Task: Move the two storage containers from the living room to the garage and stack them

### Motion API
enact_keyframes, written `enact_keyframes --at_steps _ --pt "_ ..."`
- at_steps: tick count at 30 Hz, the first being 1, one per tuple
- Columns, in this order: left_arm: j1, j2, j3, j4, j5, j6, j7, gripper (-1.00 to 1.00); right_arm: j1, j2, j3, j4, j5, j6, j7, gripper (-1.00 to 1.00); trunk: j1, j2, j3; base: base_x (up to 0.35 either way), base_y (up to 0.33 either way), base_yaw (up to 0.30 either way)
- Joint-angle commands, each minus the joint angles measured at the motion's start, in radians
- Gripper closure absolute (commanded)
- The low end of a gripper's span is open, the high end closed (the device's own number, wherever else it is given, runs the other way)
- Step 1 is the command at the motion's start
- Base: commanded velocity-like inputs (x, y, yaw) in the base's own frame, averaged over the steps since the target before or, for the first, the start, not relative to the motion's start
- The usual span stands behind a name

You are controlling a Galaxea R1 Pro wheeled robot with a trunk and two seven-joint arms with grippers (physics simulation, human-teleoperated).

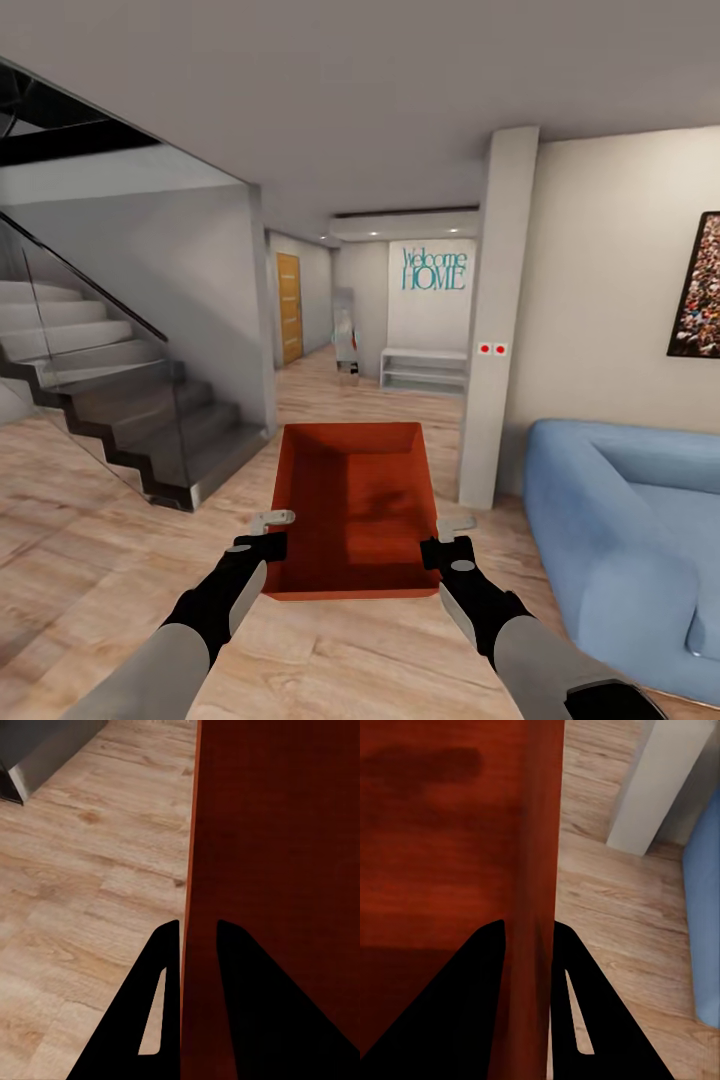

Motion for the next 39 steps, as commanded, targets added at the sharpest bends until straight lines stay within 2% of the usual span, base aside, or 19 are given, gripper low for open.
enact_keyframes --at_steps 1,39 --pt "-0.001 0.002 0.019 -0.005 -0.016 -0.019 0.015 1.0 0.0 -0.006 -0.003 0.003 0.0 0.0 -0.008 1.0 0.001 -0.001 -0.001 0.323 0.0 0.0" --pt "-0.001 0.002 0.019 -0.005 -0.016 -0.019 0.015 1.0 0.0 -0.006 -0.003 0.003 0.0 -0.001 -0.008 1.0 0.001 -0.001 -0.001 0.323 0.0 0.0"
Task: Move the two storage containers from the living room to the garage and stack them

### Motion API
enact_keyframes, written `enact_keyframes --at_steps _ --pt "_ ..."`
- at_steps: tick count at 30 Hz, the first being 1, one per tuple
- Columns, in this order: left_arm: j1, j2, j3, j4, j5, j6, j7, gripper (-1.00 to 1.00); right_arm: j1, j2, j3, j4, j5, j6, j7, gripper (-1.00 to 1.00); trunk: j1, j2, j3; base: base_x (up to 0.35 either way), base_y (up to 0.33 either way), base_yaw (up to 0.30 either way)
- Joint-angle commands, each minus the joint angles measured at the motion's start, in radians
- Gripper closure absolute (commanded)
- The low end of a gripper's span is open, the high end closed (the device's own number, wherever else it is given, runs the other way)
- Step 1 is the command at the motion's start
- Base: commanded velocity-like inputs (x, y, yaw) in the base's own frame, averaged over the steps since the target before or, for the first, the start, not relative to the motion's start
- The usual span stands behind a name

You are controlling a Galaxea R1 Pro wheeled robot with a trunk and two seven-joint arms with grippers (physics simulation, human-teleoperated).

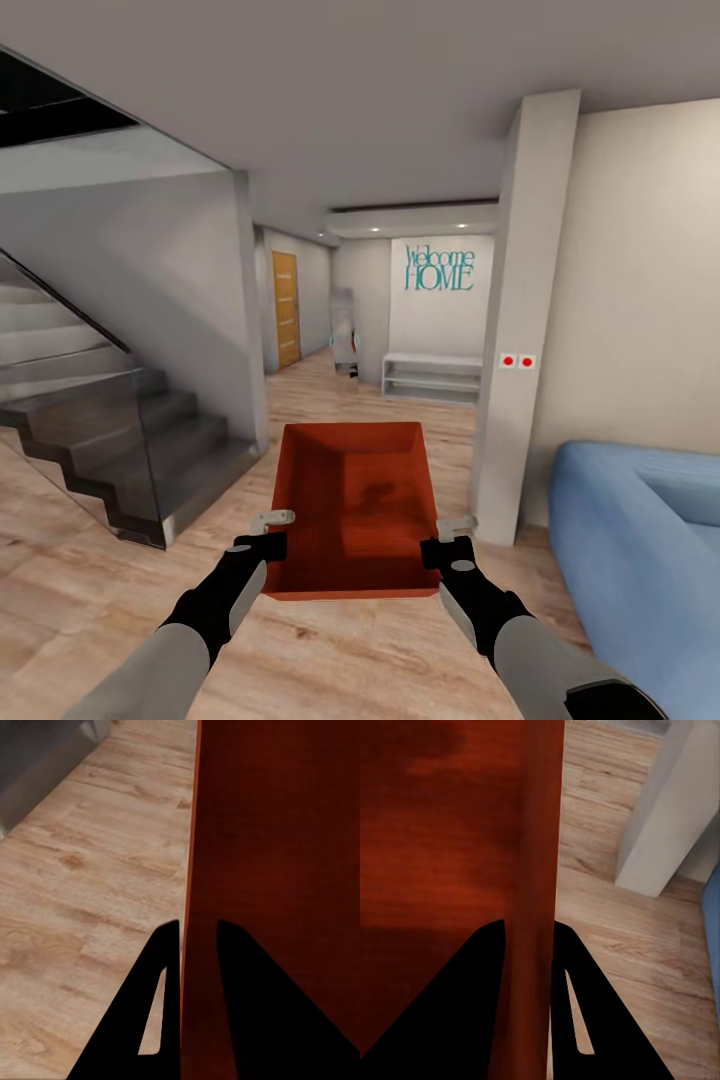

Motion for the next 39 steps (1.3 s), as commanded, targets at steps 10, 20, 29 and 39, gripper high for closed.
enact_keyframes --at_steps 10,20,29,39 --pt "-0.001 0.002 0.02 -0.005 -0.016 -0.018 0.015 1.0 0.0 -0.005 -0.003 0.003 0.0 0.0 -0.008 1.0 0.001 -0.001 -0.001 0.323 0.0 0.0" --pt "-0.001 0.002 0.02 -0.005 -0.016 -0.018 0.015 1.0 0.0 -0.005 -0.003 0.003 0.0 0.0 -0.008 1.0 0.001 -0.001 -0.001 0.323 0.0 0.0" --pt "-0.001 0.002 0.02 -0.005 -0.016 -0.018 0.015 1.0 0.0 -0.005 -0.004 0.003 0.0 0.001 -0.008 1.0 0.001 -0.001 -0.001 0.323 0.0 0.0" --pt "-0.001 0.002 0.02 -0.005 -0.016 -0.018 0.015 1.0 0.0 -0.005 -0.003 0.003 0.0 0.001 -0.008 1.0 0.001 -0.001 -0.001 0.323 0.0 0.0"
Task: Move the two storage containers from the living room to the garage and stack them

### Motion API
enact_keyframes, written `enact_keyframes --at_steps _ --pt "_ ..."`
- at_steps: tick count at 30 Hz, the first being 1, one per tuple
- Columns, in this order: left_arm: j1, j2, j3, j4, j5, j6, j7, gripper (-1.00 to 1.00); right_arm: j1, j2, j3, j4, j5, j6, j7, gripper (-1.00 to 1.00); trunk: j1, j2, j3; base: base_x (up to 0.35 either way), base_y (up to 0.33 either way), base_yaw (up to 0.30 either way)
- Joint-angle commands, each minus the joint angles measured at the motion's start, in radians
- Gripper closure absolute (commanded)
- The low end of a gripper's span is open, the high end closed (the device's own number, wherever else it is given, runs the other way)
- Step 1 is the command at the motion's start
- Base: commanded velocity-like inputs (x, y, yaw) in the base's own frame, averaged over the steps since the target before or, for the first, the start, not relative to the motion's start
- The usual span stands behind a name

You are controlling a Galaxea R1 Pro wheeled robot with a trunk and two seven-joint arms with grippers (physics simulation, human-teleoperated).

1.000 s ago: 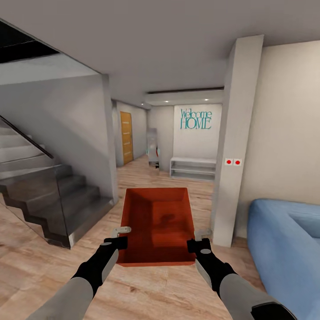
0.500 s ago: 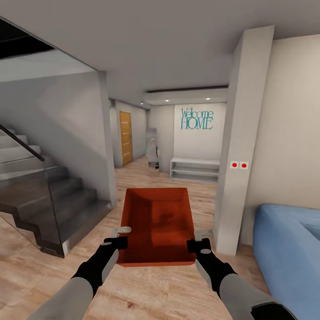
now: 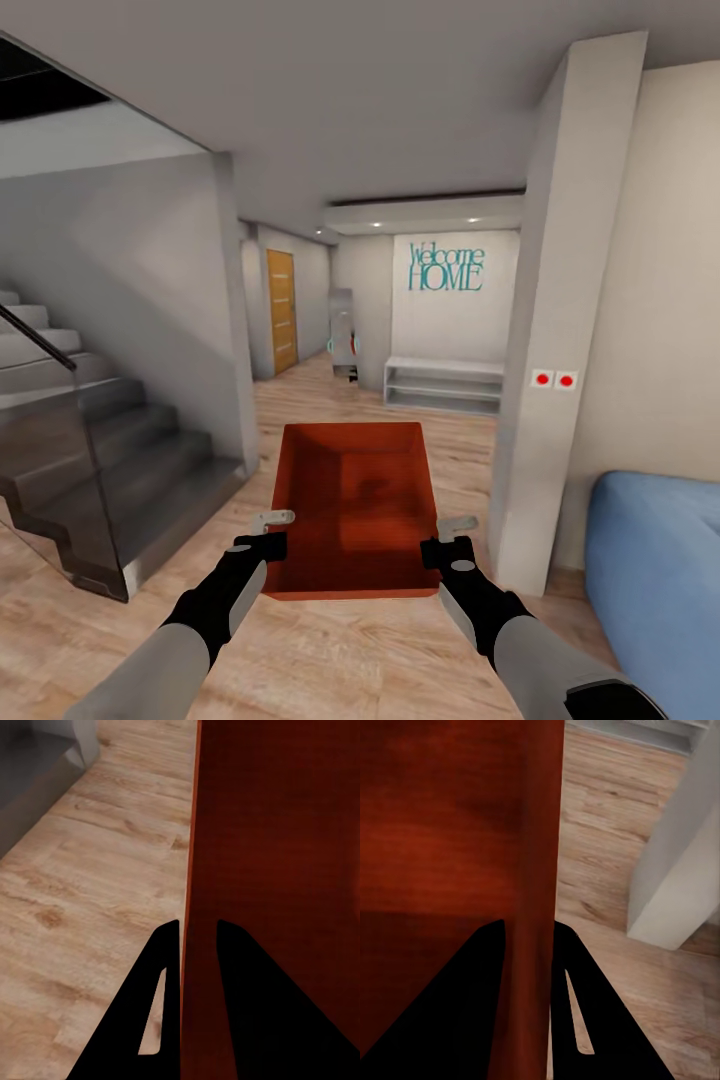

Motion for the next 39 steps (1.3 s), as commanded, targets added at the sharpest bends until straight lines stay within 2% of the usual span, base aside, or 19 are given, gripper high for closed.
enact_keyframes --at_steps 1,15,39 --pt "-0.001 0.002 0.02 -0.005 -0.016 -0.02 0.015 1.0 0.0 -0.005 -0.003 0.003 0.0 0.0 -0.008 1.0 0.001 -0.001 -0.001 0.323 0.0 0.0" --pt "-0.001 0.002 0.02 -0.006 -0.016 -0.02 0.015 1.0 0.0 -0.006 -0.004 0.003 0.0 -0.001 -0.008 1.0 0.001 -0.001 -0.001 0.323 0.0 0.186" --pt "-0.001 0.002 0.021 -0.005 -0.016 -0.02 0.015 1.0 0.0 -0.006 -0.004 0.003 0.0 0.0 -0.008 1.0 0.001 -0.001 -0.001 0.323 0.0 0.01"
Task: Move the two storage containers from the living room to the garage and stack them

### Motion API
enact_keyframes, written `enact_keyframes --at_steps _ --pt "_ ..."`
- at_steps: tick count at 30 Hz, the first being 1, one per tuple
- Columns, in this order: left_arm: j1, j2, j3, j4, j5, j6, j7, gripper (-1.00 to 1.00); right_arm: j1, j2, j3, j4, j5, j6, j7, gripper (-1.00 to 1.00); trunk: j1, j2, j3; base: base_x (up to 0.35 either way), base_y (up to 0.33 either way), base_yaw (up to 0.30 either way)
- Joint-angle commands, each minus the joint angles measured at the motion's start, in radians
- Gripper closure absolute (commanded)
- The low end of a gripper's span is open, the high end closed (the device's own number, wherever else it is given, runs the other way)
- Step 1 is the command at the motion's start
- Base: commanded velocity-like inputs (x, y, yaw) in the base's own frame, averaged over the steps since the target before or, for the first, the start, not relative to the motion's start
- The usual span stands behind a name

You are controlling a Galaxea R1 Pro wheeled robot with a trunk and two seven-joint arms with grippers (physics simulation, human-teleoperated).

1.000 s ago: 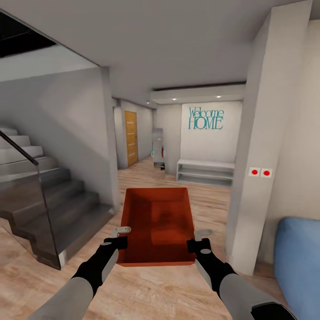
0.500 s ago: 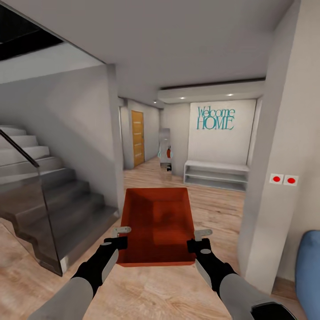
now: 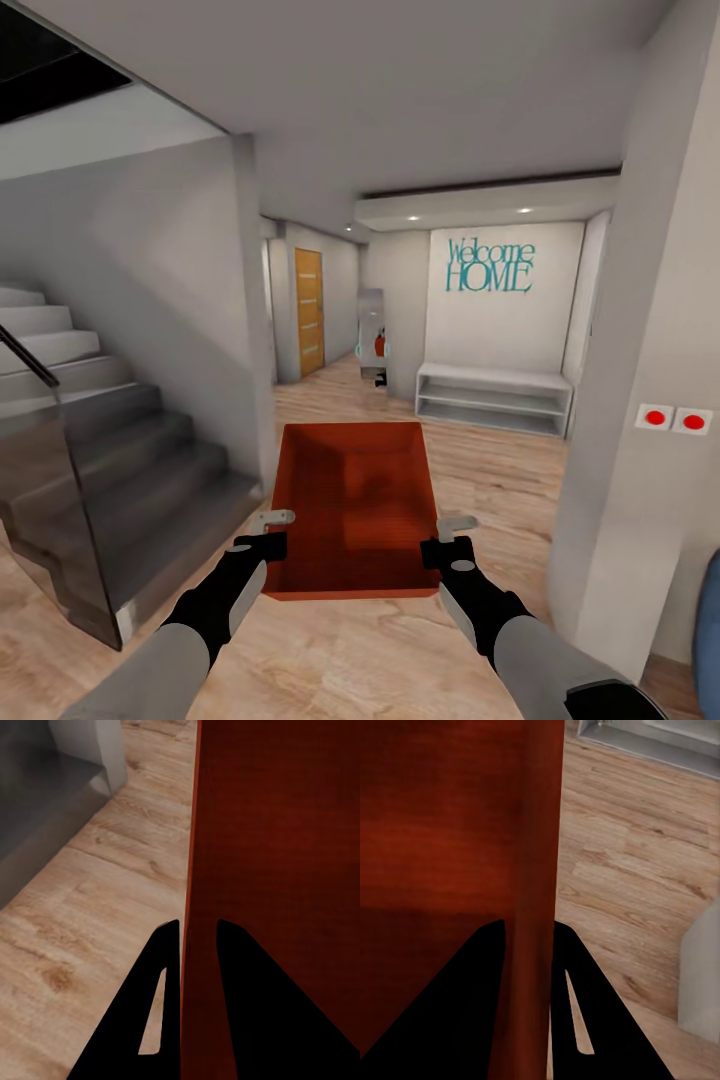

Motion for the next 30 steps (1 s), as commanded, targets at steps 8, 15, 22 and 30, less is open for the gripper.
enact_keyframes --at_steps 8,15,22,30 --pt "-0.001 0.002 0.02 -0.005 -0.016 -0.02 0.015 1.0 0.0 -0.006 -0.003 0.003 0.0 0.0 -0.008 1.0 0.001 -0.001 -0.001 0.323 0.0 0.0" --pt "-0.001 0.003 0.02 -0.005 -0.016 -0.02 0.015 1.0 0.0 -0.006 -0.003 0.003 0.0 0.0 -0.008 1.0 0.001 -0.001 -0.001 0.323 0.0 0.0" --pt "-0.001 0.003 0.02 -0.005 -0.016 -0.02 0.015 1.0 0.0 -0.006 -0.002 0.003 0.0 0.0 -0.008 1.0 0.001 -0.001 -0.001 0.323 0.0 0.01" --pt "-0.001 0.002 0.02 -0.005 -0.016 -0.02 0.015 1.0 0.0 -0.006 -0.004 0.003 0.0 0.0 -0.008 1.0 0.001 -0.001 -0.001 0.323 0.0 0.128"
